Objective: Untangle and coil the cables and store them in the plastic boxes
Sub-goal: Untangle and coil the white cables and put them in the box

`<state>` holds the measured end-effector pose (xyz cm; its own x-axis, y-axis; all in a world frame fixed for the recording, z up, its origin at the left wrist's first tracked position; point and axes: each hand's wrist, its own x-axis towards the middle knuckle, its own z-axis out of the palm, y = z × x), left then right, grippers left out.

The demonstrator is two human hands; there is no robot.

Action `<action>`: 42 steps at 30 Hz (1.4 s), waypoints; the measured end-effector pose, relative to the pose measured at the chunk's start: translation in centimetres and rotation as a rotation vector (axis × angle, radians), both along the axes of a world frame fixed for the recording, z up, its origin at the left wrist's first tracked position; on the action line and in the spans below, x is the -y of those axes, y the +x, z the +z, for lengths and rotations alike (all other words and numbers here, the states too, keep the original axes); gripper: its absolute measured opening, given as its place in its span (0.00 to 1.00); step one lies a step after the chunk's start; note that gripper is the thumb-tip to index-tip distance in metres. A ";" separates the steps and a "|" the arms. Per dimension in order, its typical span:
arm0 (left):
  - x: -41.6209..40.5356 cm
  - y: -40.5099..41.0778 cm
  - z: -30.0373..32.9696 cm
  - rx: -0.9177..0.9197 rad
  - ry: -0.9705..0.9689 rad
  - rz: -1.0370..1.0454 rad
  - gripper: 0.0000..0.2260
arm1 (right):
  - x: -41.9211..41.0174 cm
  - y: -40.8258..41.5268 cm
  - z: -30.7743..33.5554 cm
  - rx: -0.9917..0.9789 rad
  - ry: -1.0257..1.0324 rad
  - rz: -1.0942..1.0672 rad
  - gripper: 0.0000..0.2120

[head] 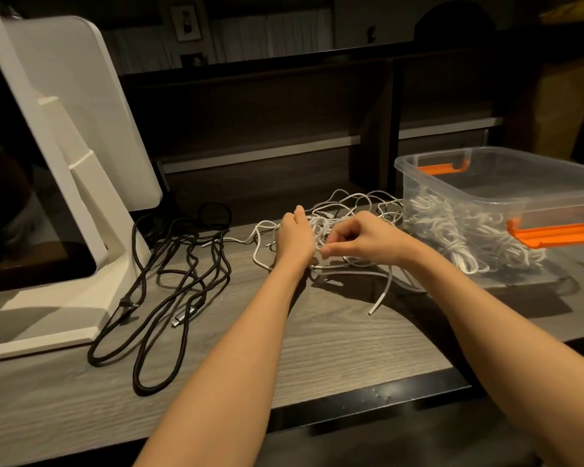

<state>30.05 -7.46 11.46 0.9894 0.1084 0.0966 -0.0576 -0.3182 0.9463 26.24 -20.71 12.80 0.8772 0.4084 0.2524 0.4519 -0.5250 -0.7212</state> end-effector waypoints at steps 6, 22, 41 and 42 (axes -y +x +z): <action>-0.7 0.6 -0.5 0.111 0.131 -0.051 0.13 | -0.3 -0.2 0.2 0.087 0.106 -0.004 0.05; -0.3 -0.6 0.6 -0.107 -0.203 -0.331 0.27 | 0.5 1.4 -1.5 0.013 0.105 -0.312 0.11; -0.8 0.4 -1.3 0.375 0.387 -0.047 0.12 | -0.9 0.3 -0.6 0.430 -0.252 -0.150 0.11; -0.7 0.4 -1.2 0.379 0.407 -0.078 0.12 | -0.7 0.4 -0.7 0.467 -0.230 -0.161 0.12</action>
